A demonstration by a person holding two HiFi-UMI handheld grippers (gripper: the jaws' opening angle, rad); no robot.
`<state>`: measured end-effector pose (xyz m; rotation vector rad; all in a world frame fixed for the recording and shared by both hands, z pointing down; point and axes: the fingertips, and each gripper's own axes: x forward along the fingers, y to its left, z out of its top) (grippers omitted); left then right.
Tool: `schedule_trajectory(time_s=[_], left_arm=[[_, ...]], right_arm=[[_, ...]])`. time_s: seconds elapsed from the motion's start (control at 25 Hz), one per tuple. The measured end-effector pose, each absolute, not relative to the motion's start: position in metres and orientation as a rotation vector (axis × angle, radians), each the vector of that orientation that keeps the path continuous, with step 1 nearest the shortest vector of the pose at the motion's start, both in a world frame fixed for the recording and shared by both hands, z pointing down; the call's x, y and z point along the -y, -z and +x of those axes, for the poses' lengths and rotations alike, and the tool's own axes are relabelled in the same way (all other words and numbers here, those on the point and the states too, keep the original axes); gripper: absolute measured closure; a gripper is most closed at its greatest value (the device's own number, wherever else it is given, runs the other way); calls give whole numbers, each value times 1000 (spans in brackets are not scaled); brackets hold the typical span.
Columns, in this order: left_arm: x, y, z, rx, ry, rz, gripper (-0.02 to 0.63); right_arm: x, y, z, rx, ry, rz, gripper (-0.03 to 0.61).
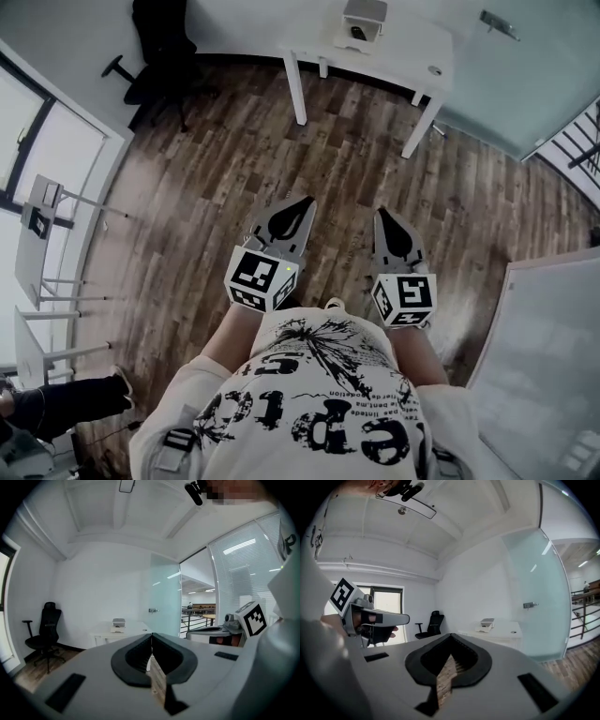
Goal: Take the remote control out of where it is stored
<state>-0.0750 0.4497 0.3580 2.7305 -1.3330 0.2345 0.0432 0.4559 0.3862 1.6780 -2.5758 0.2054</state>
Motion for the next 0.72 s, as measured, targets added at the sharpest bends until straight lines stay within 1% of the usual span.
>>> schedule_trajectory(time_s=[0.16,0.4,0.72], left_arm=[[-431,-362,-51,1293,-269,2747,604],[-387,-368,-31,1165,-236,2782,604],[-290,-356,-35,987,-127,2802,604]], right_arm=[[-445,-401,73,2533,-303,1747,581],[-417,-407,101,2420,-318,1887,581],[-358,-393,101,2243,-272,2082,581]])
